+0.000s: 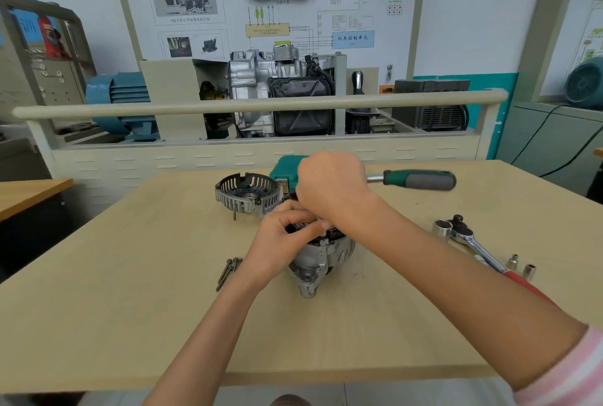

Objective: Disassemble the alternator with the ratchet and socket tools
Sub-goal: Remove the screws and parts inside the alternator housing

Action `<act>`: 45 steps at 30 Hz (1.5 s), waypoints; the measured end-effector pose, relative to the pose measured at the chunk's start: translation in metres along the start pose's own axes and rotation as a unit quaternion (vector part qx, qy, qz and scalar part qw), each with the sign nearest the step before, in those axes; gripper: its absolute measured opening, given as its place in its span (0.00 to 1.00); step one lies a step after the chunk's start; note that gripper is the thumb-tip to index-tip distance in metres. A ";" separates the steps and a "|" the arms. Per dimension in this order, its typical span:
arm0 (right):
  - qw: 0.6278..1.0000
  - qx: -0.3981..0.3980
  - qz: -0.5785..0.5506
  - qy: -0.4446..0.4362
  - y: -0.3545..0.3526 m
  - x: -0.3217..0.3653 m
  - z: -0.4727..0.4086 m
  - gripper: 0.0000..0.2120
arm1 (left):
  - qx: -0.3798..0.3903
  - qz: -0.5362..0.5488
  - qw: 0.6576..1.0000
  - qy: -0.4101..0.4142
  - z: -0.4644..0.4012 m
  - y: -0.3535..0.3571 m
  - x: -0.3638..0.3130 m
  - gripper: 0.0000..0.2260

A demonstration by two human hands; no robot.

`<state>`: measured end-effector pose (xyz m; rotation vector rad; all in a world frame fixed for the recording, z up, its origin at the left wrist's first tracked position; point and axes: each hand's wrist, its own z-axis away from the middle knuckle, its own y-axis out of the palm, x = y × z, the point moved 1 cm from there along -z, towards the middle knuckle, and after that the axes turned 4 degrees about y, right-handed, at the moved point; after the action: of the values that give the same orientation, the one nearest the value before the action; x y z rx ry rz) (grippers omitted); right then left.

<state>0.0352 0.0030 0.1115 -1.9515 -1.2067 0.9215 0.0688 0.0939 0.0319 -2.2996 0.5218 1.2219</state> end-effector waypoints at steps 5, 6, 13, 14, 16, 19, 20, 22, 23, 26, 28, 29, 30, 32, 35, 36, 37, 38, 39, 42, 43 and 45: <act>0.992 -0.007 -0.050 -0.117 0.001 -0.014 -0.004 0.12 | 0.048 -0.034 0.998 0.004 0.001 -0.004 0.001 0.06; 0.989 -0.008 -0.061 -0.134 0.001 -0.016 -0.004 0.14 | 0.050 -0.039 0.998 0.005 0.001 -0.005 0.001 0.06; 0.993 -0.020 -0.053 -0.108 -0.001 -0.011 0.000 0.15 | 0.010 0.014 1.000 -0.001 0.001 -0.001 0.001 0.05; 0.996 -0.018 -0.038 -0.072 0.000 -0.008 0.000 0.13 | -0.003 0.020 1.000 -0.002 0.000 0.000 0.001 0.06; 1.000 -0.011 -0.005 0.003 0.000 -0.003 0.002 0.14 | -0.018 0.022 1.000 0.005 -0.001 0.002 0.002 0.08; 0.999 -0.015 0.020 0.043 0.000 0.004 0.004 0.17 | -0.012 0.014 1.000 0.016 -0.001 0.002 0.002 0.10; 0.999 -0.017 0.024 0.035 0.000 0.005 0.003 0.16 | -0.005 0.012 1.000 0.015 0.000 0.001 0.003 0.09; 1.000 -0.019 0.019 0.002 -0.001 0.004 0.001 0.12 | 0.012 0.007 1.000 0.010 0.001 -0.002 0.003 0.07; 1.000 -0.019 0.011 -0.019 -0.001 0.001 0.000 0.10 | 0.021 0.002 1.000 0.008 0.001 -0.003 0.003 0.07; 0.995 -0.013 -0.027 -0.096 -0.001 -0.010 -0.002 0.13 | 0.038 -0.017 0.999 0.007 0.000 -0.004 0.003 0.07; 0.988 -0.004 -0.055 -0.143 -0.002 -0.016 -0.002 0.19 | 0.047 -0.019 0.999 0.012 0.001 -0.003 0.002 0.07; 0.985 0.001 -0.069 -0.160 -0.004 -0.017 -0.002 0.20 | 0.048 -0.017 0.999 0.016 0.001 -0.002 0.002 0.07; 0.982 0.003 -0.079 -0.170 -0.006 -0.017 -0.001 0.21 | 0.046 -0.012 0.999 0.018 0.001 -0.002 0.001 0.07; 0.981 0.001 -0.087 -0.172 -0.008 -0.017 0.001 0.21 | 0.030 0.001 0.999 0.023 0.001 -0.001 0.002 0.07; 0.989 -0.024 -0.076 -0.121 -0.004 -0.012 0.002 0.18 | -0.002 0.000 1.000 0.030 0.001 0.002 0.003 0.08; 0.994 -0.029 -0.062 -0.088 -0.003 -0.009 0.002 0.16 | -0.010 0.002 0.999 0.030 0.001 0.003 0.003 0.09; 0.997 -0.030 -0.047 -0.048 -0.001 -0.007 0.002 0.15 | -0.016 0.005 0.999 0.029 0.001 0.003 0.003 0.10; 0.999 -0.029 -0.034 -0.010 0.001 -0.004 0.001 0.15 | -0.020 0.005 0.999 0.028 0.001 0.004 0.004 0.11; 0.999 -0.028 -0.025 0.020 0.002 -0.001 0.001 0.15 | -0.021 0.003 0.999 0.027 0.000 0.004 0.004 0.11; 0.999 -0.028 -0.012 0.029 0.005 0.002 -0.001 0.17 | -0.022 0.001 0.999 0.025 0.001 0.004 0.005 0.11; 0.999 -0.029 -0.013 0.010 0.005 0.001 -0.002 0.17 | -0.018 -0.002 1.000 0.024 0.001 0.004 0.005 0.11; 0.998 -0.032 -0.025 -0.044 0.004 -0.006 -0.004 0.15 | -0.003 -0.016 1.000 0.020 0.001 0.003 0.006 0.10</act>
<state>0.0383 -0.0043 0.1110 -1.9388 -1.3444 0.9611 0.0696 0.0913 0.0256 -2.3324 0.4946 1.1657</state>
